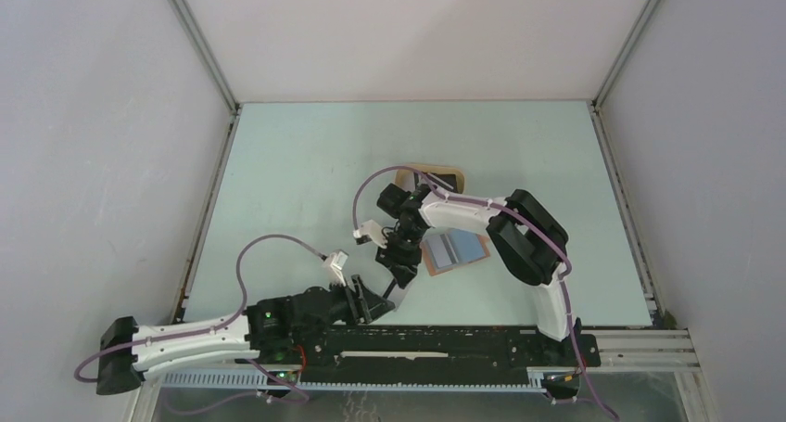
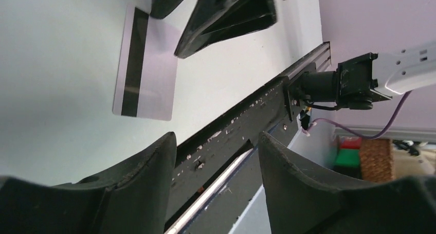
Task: Put the credit cards into the card holder
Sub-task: Move the credit card to the center of the board.
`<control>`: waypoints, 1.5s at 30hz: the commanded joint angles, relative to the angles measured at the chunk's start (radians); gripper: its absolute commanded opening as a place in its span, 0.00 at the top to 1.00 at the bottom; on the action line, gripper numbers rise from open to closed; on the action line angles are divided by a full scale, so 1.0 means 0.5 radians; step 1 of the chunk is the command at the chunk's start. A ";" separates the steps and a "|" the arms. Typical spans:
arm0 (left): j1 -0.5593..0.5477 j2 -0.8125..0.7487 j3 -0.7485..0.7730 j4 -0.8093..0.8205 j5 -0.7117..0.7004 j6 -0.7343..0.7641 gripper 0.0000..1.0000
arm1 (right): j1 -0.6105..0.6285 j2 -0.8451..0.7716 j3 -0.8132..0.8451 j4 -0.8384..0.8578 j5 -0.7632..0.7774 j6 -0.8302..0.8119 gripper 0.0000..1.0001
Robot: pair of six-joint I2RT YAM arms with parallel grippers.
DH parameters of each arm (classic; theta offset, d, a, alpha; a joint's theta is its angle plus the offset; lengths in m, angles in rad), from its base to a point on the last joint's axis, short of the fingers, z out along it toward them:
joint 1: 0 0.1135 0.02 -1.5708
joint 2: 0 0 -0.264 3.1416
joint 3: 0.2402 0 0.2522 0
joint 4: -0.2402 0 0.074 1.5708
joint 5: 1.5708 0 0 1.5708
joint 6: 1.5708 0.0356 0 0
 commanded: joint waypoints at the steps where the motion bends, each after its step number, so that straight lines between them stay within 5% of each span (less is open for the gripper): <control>1: -0.065 0.130 0.089 -0.069 -0.075 -0.518 0.36 | 0.058 0.093 -0.009 0.033 -0.009 0.085 0.49; 18: -0.334 0.303 0.189 -0.417 -0.337 -1.517 0.35 | 0.067 0.075 -0.038 0.104 -0.109 0.223 0.51; 45: -0.432 0.688 0.290 -0.408 -0.476 -2.285 0.35 | 0.066 0.050 -0.049 0.110 -0.224 0.312 0.54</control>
